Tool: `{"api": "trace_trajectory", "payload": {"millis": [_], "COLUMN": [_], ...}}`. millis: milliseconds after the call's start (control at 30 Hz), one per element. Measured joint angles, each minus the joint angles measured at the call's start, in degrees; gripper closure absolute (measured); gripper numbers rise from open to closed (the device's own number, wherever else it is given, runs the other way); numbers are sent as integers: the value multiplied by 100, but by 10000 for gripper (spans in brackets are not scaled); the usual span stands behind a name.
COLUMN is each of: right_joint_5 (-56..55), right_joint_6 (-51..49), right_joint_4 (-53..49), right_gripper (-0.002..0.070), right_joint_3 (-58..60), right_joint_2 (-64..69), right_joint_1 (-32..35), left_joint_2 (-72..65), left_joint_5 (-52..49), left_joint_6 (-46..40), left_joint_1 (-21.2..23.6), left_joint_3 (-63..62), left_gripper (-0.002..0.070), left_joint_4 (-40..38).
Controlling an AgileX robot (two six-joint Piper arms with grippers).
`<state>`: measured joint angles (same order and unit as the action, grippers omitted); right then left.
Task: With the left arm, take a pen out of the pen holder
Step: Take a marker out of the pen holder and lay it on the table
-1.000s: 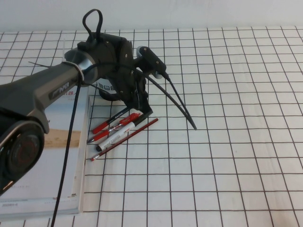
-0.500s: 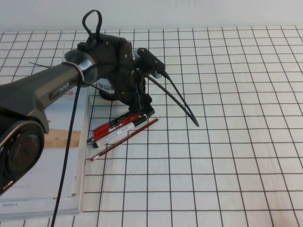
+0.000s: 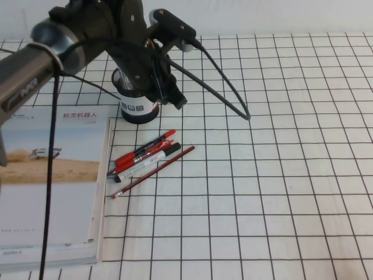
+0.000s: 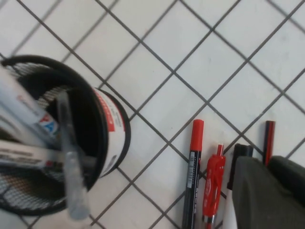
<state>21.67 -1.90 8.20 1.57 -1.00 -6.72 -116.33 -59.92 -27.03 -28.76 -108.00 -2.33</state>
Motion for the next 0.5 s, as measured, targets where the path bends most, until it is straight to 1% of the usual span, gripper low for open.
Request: {"api": "trace_trajectory", "payload": {"millis": [100, 267, 333, 500], "right_joint_5": [0, 0, 0, 0], "right_joint_6": [0, 0, 0, 0], "right_joint_4": [0, 0, 0, 0], "right_gripper": [691, 691, 691, 691], "right_joint_3": [0, 0, 0, 0], "right_joint_2": [0, 0, 0, 0], "right_joint_1": [0, 0, 0, 0], "left_joint_2": [380, 1148, 1542, 2800], "left_joint_5": [-46, 166, 397, 1329], "left_joint_6": [43, 249, 289, 325], "left_joint_1": [0, 0, 0, 0], "left_joint_3": [0, 164, 430, 1722], "left_gripper": [664, 674, 675, 675], "left_joint_4": [-44, -160, -209, -491]}}
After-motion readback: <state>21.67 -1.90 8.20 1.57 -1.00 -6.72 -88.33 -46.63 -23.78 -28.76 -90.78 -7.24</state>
